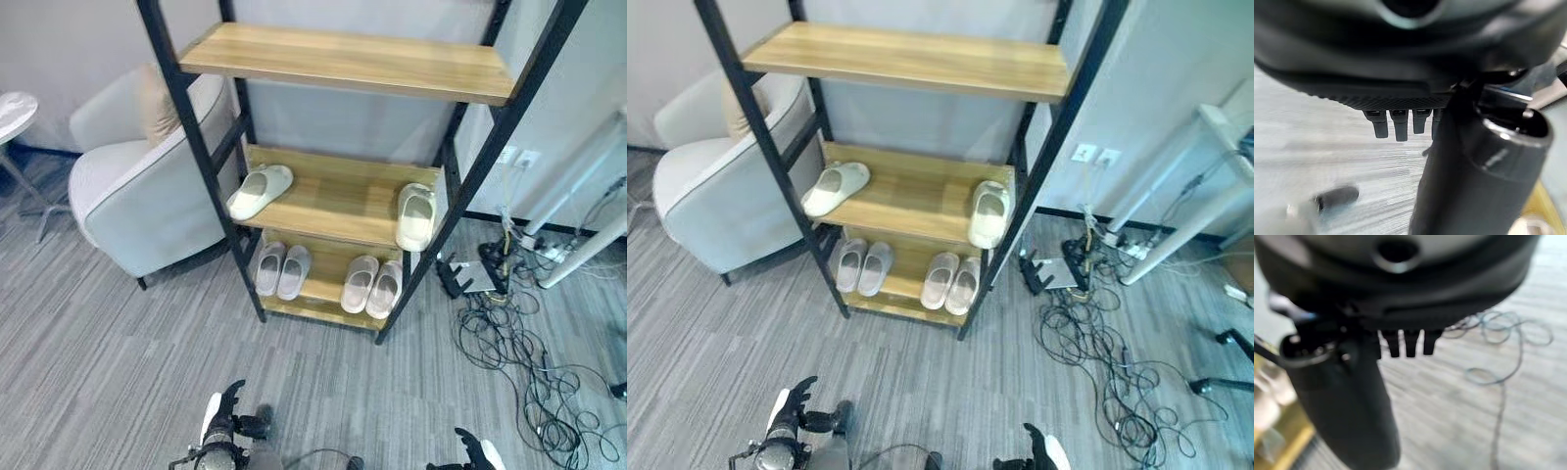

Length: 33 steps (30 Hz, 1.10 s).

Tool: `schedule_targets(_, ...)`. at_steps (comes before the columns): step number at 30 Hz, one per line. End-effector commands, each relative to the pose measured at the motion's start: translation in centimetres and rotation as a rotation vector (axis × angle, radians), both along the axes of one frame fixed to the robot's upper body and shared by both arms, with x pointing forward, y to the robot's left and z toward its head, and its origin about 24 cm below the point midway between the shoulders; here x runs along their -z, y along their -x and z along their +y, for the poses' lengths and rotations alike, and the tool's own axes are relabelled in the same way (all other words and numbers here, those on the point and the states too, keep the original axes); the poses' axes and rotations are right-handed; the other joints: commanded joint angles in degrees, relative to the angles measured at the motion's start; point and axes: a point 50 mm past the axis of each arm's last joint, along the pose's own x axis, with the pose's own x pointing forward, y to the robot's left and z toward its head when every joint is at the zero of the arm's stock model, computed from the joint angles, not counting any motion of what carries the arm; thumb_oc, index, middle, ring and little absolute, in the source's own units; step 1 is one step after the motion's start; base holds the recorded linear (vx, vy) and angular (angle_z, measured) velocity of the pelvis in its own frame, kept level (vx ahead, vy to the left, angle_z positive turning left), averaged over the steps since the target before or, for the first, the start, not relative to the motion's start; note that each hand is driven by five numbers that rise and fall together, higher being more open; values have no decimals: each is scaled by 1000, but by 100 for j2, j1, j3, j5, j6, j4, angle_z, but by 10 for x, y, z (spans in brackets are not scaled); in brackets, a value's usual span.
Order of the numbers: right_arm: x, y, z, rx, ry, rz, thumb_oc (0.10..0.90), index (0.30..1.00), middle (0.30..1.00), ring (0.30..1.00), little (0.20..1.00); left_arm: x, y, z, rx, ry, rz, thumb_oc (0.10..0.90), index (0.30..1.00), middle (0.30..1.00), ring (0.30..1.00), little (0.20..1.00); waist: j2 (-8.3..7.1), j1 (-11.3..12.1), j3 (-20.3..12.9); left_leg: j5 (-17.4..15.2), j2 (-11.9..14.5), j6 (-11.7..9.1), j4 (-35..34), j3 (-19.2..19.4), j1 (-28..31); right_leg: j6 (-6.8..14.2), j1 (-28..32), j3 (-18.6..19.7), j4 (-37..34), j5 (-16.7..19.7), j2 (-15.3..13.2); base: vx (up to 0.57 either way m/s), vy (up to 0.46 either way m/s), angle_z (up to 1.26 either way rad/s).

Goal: Arrange the slippers neatly on the shoe rack.

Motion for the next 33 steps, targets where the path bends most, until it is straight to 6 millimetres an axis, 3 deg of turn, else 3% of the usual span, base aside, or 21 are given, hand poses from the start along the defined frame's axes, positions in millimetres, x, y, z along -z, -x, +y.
schedule_targets(1,1,-1,11,45,-64,-46,800,900,900,900,900,-18,-27,16,124,-76,-120,800,900,900,900,900,-428,-69,-211,-426,-291,224,627,167,-502,733,25,177,842,-547,-498,67,145,-69)
schedule_targets(6,-3,-14,12,86,-89,-102,800,900,900,900,900,-30,-43,27,149,-108,-173,800,900,900,900,900,-295,-269,-60,-758,-397,439,737,472,-255,843,-729,224,1744,-258,-525,73,157,-37)
schedule_targets(7,-3,-13,11,97,-87,-100,800,900,900,900,900,-31,-44,28,147,-114,-172,800,900,900,900,900,-268,-318,-79,-818,-432,452,705,507,-149,835,-789,142,1622,-186,-580,272,69,-43)
schedule_targets(8,-1,-5,5,114,-76,-73,800,900,900,900,900,-27,-38,31,145,-120,-134,800,900,900,900,900,-220,-436,-151,-953,-530,455,592,550,117,837,-877,15,1006,59,-698,230,24,-42)
schedule_targets(14,-2,-9,9,117,-89,-85,800,900,900,900,900,-16,-27,30,107,-116,-62,800,900,900,900,900,-96,-652,-61,-1105,-476,388,438,416,615,957,-1381,123,401,394,-765,205,-69,-7)
schedule_targets(18,1,0,11,110,-93,-55,800,900,900,900,900,-10,-17,29,78,-101,-17,800,900,900,900,900,-187,-747,-71,-1254,-486,309,490,200,865,927,-1272,288,623,341,-673,254,-213,37)
schedule_targets(20,2,7,7,103,-88,-31,800,900,900,900,900,-5,-9,24,61,-80,13,800,900,900,900,900,-161,-750,-161,-1251,-224,134,525,47,965,782,-1137,155,855,164,-483,249,-381,73)
schedule_targets(22,0,4,5,77,-83,-47,800,900,900,900,900,-5,-10,18,68,-63,3,800,900,900,900,900,-188,-707,-155,-1179,-14,-52,1072,-43,740,591,-949,-115,921,-54,-343,145,-351,63)
schedule_targets(23,-2,2,5,60,-81,-66,800,900,900,900,900,-5,-12,15,80,-58,-6,800,900,900,900,900,-223,-691,-130,-1111,57,-69,1304,104,618,516,-793,-263,897,-172,-334,87,-232,69)
schedule_targets(25,-4,1,0,59,-63,-71,800,900,900,900,900,-4,-14,10,107,-51,7,800,900,900,900,900,-262,-622,-65,-933,-14,15,1160,300,238,467,-604,-429,803,-247,-321,69,-123,64)
schedule_targets(27,-2,5,4,61,-80,-58,800,900,900,900,900,-1,-6,11,105,-58,38,800,900,900,900,900,-192,-615,-177,-802,7,43,548,457,414,494,-526,-424,699,-252,-227,135,10,26)
schedule_targets(33,4,17,11,65,-109,-8,800,900,900,900,900,3,6,18,102,-70,90,800,900,900,900,900,-142,-647,-355,-744,-125,71,154,545,819,533,-241,-365,490,-224,-270,108,82,-17)
